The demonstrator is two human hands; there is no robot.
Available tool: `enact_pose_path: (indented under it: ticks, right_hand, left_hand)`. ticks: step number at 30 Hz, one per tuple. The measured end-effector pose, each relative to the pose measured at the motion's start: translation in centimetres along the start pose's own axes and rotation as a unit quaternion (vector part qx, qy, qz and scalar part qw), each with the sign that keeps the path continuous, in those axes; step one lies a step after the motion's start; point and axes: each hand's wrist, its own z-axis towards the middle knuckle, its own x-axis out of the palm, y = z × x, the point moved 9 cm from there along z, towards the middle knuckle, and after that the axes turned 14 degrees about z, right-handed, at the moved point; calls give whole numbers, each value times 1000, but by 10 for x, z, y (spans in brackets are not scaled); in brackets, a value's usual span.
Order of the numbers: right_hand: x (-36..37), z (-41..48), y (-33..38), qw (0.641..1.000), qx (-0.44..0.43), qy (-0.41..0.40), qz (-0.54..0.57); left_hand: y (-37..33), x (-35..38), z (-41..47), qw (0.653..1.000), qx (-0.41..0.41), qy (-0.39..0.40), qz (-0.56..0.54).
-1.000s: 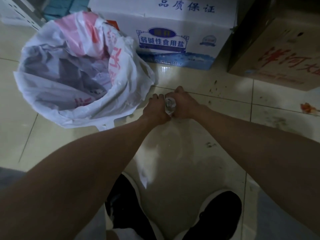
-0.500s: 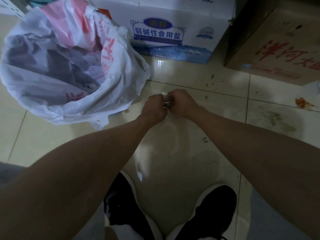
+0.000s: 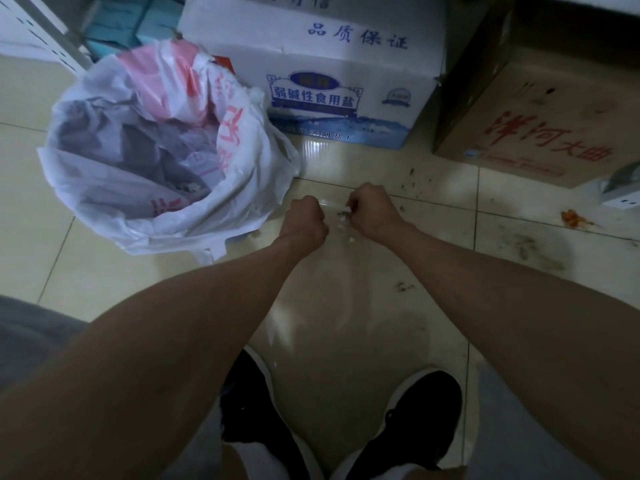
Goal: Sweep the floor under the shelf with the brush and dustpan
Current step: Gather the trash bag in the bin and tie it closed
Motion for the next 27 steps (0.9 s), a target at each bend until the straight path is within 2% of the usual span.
enact_pose_path:
  ticks: [14,20,27]
  right_hand:
    - [-72,-46,93,996,-72,-35,-42]
    - [-109,-59,147,988,-103,-62,-100]
    - [-125,-77,203,983,-133,-85,-92]
  left_hand:
    - [-50,-103,-36,994,81,-66,39]
    - [-64,-161,-56,990,94,-104,26]
    - [-59,-230,-79,984,91,-152,18]
